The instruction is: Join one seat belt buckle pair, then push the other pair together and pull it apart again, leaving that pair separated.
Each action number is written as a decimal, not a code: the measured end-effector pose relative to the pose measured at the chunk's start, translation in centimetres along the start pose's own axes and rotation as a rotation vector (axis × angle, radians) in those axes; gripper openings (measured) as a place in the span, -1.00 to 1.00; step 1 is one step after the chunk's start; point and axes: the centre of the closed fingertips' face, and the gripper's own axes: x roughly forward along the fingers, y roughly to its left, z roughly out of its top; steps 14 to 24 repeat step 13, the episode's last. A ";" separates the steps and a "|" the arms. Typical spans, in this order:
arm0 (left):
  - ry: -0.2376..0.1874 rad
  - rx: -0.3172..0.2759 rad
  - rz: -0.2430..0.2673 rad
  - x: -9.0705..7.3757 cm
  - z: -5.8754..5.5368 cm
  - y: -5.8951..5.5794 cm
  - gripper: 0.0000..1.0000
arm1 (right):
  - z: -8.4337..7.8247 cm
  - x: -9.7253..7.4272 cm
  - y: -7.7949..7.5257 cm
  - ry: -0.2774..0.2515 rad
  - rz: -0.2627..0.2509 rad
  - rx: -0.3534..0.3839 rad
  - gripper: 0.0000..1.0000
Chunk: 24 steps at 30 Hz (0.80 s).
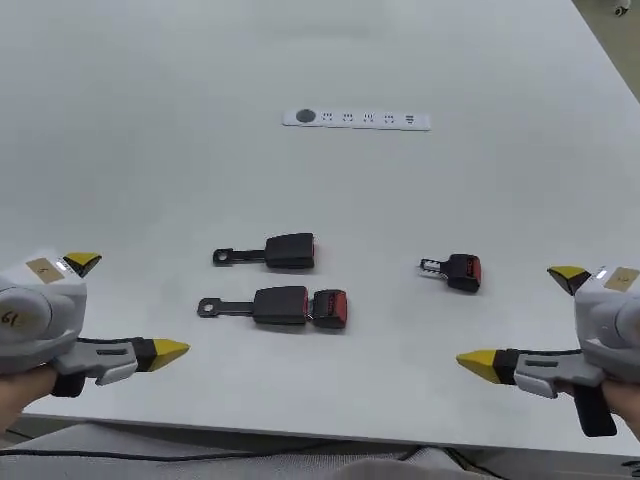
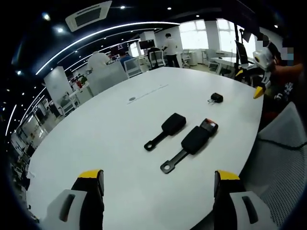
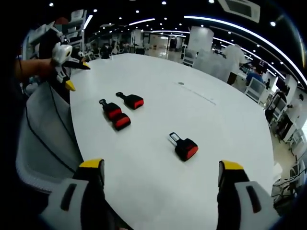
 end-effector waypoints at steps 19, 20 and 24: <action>0.017 -0.002 -0.010 0.2 -0.8 -0.7 0.94 | 0.0 0.3 0.3 0.001 0.006 -0.011 1.00; 0.017 -0.002 -0.010 0.2 -0.8 -0.7 0.94 | 0.0 0.3 0.3 0.001 0.006 -0.011 1.00; 0.017 -0.002 -0.010 0.2 -0.8 -0.7 0.94 | 0.0 0.3 0.3 0.001 0.006 -0.011 1.00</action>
